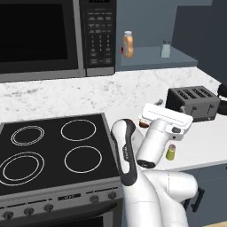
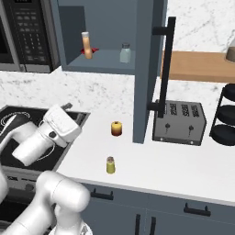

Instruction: Put the shaker and condiment bottle from the counter next to their counterparts in the cabinet.

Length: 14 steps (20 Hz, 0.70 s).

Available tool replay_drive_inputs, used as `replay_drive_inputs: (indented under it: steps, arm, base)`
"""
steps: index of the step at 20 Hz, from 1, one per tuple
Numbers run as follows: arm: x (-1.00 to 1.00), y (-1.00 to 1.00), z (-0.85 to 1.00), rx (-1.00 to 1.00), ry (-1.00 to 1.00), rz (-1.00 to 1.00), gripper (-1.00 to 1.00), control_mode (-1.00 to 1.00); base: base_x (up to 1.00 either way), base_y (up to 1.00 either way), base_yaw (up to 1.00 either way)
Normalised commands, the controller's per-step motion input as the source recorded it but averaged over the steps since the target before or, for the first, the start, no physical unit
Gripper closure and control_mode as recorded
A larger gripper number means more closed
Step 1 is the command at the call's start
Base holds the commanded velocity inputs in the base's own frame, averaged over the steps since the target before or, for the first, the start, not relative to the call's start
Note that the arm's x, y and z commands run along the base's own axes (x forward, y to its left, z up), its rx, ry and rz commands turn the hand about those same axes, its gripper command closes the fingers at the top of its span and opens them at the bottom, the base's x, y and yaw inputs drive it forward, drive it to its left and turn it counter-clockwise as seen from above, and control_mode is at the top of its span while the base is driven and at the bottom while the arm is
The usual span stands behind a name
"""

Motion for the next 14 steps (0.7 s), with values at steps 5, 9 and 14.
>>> replay_drive_inputs:
  steps: [5,9,14]
  arm:
    - [0.02,-0.06,-0.69,0.01,0.00,0.00,-1.00,-1.00]
    - [0.00,-0.25,-1.00,0.06,0.05,0.02,-1.00,-1.00]
    - [0.00,-0.42,-1.00,0.13,0.08,0.02,-1.00,-1.00]
  base:
    - [0.00,0.00,0.00]
    - [0.00,0.00,0.00]
    - [0.00,0.00,0.00]
